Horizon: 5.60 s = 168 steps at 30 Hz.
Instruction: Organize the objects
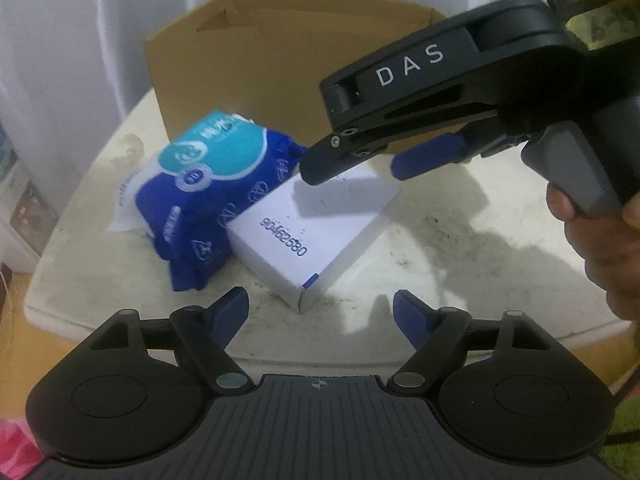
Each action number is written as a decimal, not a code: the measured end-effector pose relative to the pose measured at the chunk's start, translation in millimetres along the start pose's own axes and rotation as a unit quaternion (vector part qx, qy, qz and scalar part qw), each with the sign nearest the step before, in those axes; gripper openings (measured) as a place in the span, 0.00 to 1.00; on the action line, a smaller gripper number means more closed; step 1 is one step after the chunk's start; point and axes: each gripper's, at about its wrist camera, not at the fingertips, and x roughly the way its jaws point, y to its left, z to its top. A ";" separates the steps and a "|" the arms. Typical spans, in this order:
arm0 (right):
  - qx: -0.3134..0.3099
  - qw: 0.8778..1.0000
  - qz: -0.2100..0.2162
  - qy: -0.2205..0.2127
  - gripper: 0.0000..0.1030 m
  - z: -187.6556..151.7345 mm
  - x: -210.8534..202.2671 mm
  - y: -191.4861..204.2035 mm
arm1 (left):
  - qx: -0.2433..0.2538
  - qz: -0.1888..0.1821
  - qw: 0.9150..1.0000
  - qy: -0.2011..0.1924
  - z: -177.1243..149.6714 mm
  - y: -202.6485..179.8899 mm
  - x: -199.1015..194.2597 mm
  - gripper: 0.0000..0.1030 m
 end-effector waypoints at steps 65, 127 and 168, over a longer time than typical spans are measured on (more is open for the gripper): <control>0.097 0.994 0.024 0.039 0.71 -34.2 -3.6 -22.5 | -0.033 -0.078 0.996 0.005 -5.0 0.8 9.7 0.99; 0.060 0.997 0.033 0.025 1.00 -38.7 -6.8 -18.1 | -0.106 -0.150 0.983 -0.011 -10.5 40.4 2.5 1.00; 0.071 0.996 0.040 0.028 1.00 -35.3 -5.7 -21.1 | -0.062 -0.131 0.989 -0.006 -8.7 29.6 5.0 1.00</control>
